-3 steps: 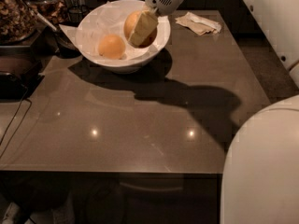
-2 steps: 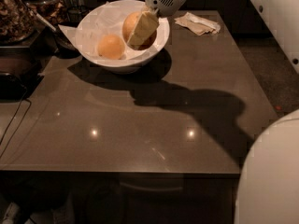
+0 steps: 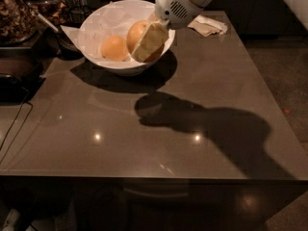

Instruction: Pick orange from white bowl

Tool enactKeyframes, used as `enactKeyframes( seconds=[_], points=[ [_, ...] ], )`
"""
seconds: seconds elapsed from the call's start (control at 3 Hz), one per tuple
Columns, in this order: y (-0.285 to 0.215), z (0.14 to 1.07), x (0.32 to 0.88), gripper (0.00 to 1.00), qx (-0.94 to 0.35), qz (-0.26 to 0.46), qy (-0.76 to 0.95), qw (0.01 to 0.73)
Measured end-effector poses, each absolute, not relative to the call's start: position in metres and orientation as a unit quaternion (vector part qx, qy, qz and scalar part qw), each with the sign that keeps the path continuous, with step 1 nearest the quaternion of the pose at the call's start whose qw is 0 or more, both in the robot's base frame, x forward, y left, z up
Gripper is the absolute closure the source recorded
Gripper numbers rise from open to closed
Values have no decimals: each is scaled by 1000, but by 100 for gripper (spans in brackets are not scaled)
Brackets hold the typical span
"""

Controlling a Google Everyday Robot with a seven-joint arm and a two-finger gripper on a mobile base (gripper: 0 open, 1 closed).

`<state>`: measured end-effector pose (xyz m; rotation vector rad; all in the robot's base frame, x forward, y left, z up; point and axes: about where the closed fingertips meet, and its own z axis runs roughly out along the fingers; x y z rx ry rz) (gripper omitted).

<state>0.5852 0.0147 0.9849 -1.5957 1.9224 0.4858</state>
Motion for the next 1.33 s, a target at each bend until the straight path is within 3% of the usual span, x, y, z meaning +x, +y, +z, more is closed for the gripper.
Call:
enactKeyframes(
  seconds=[1.0,1.33],
  points=[
    [22,971,501,100,-538,188,755,324],
    [22,968,500,100,-539,187,755,322]
  ],
)
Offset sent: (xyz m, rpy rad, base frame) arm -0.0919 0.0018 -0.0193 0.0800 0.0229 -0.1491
